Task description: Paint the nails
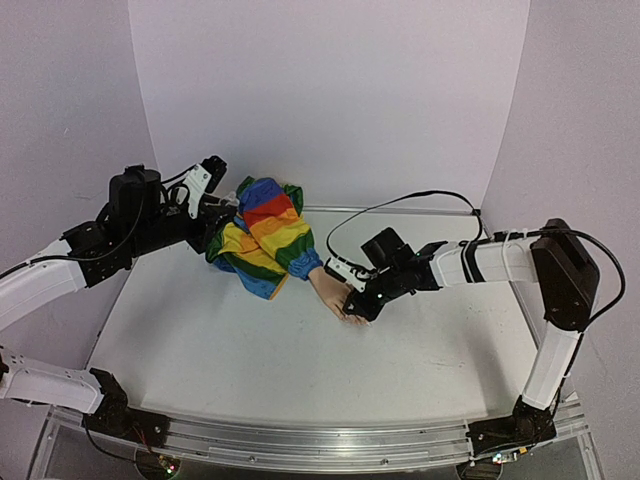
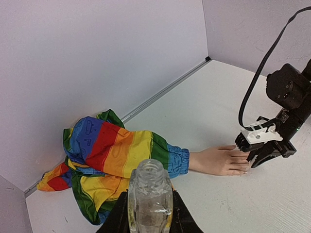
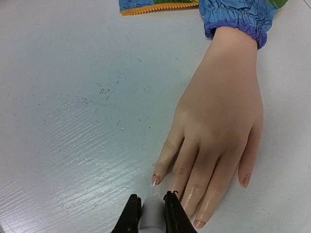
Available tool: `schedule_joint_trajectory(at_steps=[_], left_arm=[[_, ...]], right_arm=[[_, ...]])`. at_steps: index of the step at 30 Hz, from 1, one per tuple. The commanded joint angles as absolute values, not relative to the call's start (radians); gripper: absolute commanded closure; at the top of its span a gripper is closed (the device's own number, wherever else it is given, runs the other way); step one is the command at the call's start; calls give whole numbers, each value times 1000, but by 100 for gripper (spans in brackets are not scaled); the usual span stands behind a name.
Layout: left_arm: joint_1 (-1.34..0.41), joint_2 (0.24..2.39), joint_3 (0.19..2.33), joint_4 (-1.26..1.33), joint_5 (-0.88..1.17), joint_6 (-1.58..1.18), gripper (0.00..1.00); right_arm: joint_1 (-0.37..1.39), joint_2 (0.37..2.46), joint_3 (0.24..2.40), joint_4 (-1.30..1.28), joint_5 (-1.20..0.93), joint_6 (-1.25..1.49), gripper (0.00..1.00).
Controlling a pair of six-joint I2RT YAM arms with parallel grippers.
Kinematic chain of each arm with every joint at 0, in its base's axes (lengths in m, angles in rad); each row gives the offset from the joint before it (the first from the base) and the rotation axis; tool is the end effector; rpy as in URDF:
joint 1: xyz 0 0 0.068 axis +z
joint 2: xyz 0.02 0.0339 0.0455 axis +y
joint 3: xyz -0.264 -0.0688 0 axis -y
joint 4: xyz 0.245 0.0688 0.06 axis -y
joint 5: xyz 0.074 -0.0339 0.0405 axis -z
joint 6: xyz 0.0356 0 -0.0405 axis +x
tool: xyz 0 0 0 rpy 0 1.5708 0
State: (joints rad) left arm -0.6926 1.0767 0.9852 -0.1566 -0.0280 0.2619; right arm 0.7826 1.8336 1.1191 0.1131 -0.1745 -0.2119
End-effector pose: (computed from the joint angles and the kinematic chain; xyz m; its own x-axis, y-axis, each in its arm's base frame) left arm 0.1934 -0.1592 0.3564 -0.0227 0.3551 -0.9345 0.6453 0.7192 0.2576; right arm 0.2813 0.2885 0.1915 -0.2248 -0.5157 -0.8268 -0.8625 0.5001 -0.0774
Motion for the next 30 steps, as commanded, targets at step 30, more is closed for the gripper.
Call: schedule_joint_trajectory(at_steps=[30], left_arm=[[-689, 1072, 997, -98, -15, 257, 100]], right_arm=[[794, 1888, 1168, 126, -169, -210, 100]])
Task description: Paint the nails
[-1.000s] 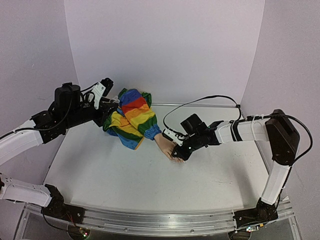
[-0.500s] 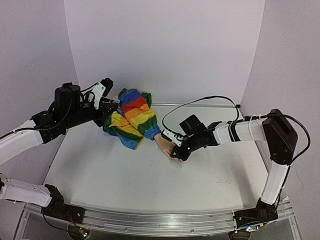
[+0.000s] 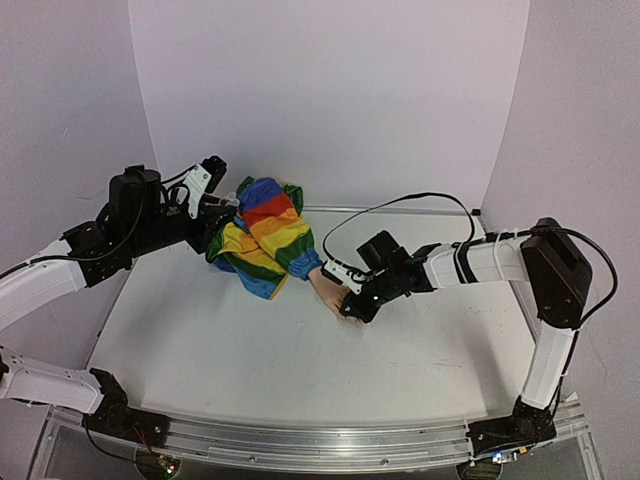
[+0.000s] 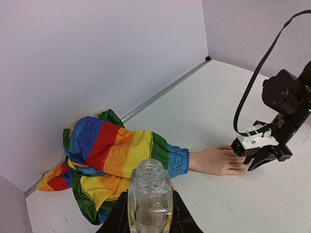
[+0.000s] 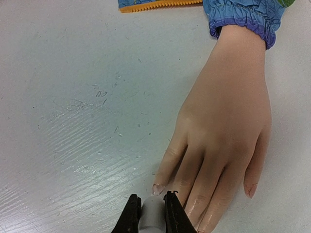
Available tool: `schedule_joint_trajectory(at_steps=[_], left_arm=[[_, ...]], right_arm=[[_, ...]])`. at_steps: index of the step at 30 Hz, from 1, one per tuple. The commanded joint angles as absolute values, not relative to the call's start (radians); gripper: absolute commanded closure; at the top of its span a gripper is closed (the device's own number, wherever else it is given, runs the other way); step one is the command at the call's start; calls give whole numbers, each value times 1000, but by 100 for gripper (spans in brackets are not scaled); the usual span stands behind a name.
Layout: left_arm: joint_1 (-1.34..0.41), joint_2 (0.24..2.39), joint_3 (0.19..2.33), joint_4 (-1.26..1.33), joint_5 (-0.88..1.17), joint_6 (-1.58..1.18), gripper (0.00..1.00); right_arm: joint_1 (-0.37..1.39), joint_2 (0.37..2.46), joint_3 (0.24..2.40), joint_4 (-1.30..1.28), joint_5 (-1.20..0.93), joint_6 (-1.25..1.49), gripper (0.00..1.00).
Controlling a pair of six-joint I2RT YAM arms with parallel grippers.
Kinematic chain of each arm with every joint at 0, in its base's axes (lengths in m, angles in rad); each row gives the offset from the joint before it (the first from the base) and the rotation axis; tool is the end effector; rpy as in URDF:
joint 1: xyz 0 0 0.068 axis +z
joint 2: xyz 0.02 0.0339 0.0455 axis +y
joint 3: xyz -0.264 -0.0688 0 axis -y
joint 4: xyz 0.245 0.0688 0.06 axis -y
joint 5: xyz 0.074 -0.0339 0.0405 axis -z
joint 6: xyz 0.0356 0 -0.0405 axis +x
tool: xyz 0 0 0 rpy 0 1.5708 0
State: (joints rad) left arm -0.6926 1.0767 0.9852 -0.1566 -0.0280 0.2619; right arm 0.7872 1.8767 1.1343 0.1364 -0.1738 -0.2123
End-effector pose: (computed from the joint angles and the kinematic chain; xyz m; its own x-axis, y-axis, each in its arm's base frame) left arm 0.1934 -0.1592 0.3564 -0.0227 0.3551 -0.9345 0.6453 0.7192 0.2576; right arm 0.2852 0.2950 0.1817 -0.2249 -0.5197 -0.8242 -0.8648 0.4961 -0.0769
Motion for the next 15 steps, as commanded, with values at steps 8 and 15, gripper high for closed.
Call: schedule_joint_trajectory(at_steps=[8, 15], left_arm=[[-690, 1071, 996, -99, -15, 257, 100], [-690, 1069, 996, -100, -15, 256, 100]], right_arm=[[801, 1883, 1162, 120, -156, -210, 100], [807, 1873, 1145, 112, -139, -209, 100]])
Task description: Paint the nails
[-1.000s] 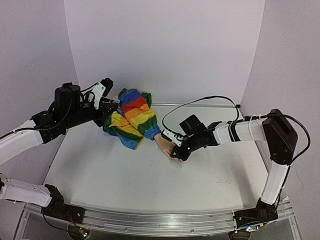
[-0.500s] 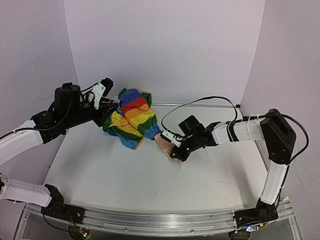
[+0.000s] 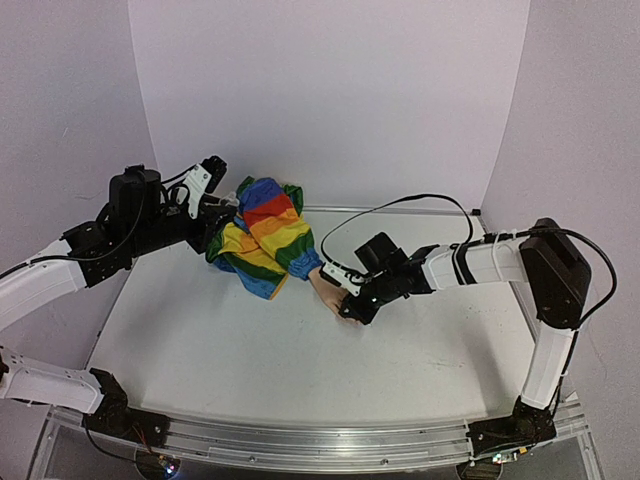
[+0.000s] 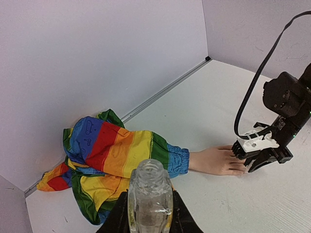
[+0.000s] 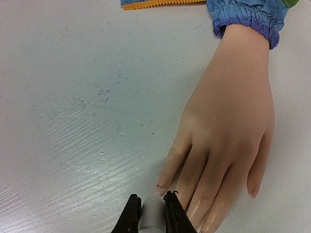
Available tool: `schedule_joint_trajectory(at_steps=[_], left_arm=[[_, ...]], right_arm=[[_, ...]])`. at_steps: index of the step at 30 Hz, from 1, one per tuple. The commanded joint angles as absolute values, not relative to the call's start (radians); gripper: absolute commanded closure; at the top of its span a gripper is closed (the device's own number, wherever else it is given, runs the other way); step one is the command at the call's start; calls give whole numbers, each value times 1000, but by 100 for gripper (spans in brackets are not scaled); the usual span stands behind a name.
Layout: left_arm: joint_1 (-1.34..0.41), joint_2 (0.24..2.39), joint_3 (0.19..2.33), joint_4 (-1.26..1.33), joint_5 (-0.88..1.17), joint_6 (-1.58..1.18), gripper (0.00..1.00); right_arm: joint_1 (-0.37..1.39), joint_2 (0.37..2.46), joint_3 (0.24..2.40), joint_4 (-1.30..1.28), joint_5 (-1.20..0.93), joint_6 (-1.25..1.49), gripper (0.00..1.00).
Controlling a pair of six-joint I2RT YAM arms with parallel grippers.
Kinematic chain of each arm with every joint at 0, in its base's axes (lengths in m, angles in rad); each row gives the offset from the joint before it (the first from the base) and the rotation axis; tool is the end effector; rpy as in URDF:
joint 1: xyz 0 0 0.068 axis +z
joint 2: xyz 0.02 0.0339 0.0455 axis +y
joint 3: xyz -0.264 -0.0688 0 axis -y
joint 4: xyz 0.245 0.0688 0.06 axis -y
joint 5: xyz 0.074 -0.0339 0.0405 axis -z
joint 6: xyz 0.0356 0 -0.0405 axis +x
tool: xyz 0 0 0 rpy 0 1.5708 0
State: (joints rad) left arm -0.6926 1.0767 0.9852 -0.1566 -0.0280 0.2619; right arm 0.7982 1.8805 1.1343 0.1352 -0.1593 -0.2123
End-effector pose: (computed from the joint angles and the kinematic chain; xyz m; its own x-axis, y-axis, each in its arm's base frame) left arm 0.1934 -0.1592 0.3564 -0.0227 0.3551 -0.9345 0.6453 0.7192 0.2576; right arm 0.2825 0.2979 0.1801 -0.2234 -0.5272 -0.8199 -0.8642 0.4962 -0.0836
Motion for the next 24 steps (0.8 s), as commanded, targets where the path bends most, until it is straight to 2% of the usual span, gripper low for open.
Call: schedule_joint_trajectory(at_steps=[1, 24], left_arm=[[-690, 1068, 995, -99, -15, 256, 100], [-690, 1064, 994, -98, -10, 251, 100]], right_arm=[[808, 1872, 1143, 111, -137, -207, 100], [820, 1857, 1125, 87, -113, -203, 100]])
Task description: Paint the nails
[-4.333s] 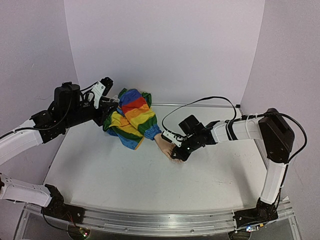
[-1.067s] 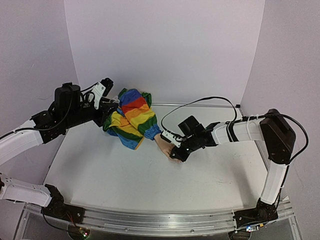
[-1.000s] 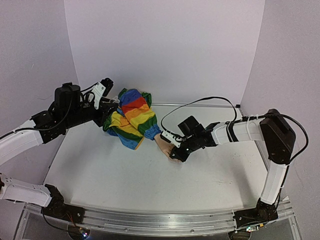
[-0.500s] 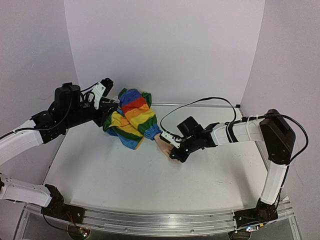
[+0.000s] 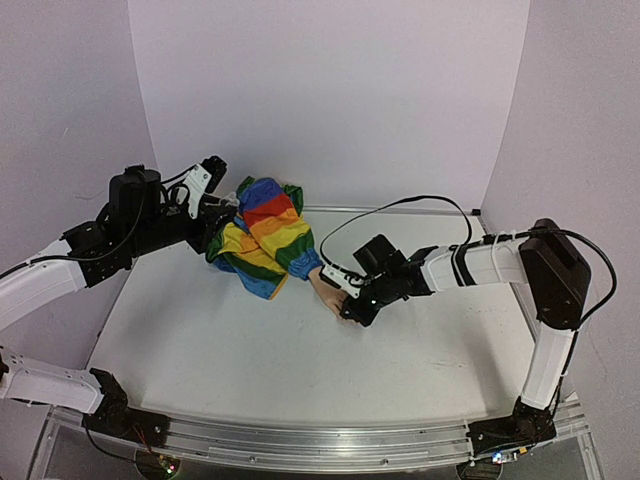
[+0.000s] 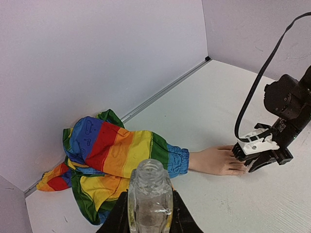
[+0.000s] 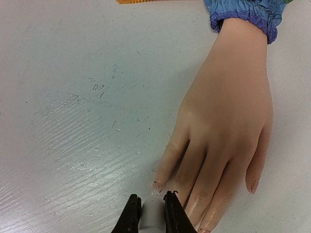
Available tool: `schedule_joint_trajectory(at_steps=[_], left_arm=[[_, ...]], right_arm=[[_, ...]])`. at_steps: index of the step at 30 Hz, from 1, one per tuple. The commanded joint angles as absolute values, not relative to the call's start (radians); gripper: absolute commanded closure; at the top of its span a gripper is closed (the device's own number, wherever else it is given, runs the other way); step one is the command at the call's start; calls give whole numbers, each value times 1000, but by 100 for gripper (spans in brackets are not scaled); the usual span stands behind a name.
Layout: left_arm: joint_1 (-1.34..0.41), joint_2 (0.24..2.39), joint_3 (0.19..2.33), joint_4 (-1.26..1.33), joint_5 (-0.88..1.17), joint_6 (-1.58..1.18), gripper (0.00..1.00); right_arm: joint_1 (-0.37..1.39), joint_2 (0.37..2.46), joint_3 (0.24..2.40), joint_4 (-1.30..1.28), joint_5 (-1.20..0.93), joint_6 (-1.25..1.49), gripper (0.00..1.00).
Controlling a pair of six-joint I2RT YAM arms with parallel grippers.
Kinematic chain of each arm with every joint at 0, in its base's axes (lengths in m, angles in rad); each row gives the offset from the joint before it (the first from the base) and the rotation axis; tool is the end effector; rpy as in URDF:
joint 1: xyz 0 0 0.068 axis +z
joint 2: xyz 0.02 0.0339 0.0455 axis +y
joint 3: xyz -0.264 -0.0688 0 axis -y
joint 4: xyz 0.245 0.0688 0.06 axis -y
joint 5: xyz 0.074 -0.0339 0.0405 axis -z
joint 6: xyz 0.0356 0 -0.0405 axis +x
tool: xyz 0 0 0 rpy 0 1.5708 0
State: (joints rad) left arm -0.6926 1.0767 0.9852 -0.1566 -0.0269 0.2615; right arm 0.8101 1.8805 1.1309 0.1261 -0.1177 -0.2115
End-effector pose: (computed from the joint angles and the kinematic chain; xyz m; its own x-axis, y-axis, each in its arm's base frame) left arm 0.1934 -0.1592 0.3564 -0.0227 0.3547 -0.9347 0.6461 0.7187 0.2570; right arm 0.2793 0.2995 0.1781 -0.2288 -0.5427 -0.8081 -0.8521 0.5131 -0.1034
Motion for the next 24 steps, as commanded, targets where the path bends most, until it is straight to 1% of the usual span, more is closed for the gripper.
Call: schedule_joint_trajectory(at_steps=[1, 24], left_arm=[[-690, 1064, 994, -98, -9, 251, 100], [-689, 1060, 992, -99, -9, 249, 100]], right_arm=[[822, 1855, 1125, 86, -114, -204, 100], [827, 1830, 1106, 78, -83, -196, 100]])
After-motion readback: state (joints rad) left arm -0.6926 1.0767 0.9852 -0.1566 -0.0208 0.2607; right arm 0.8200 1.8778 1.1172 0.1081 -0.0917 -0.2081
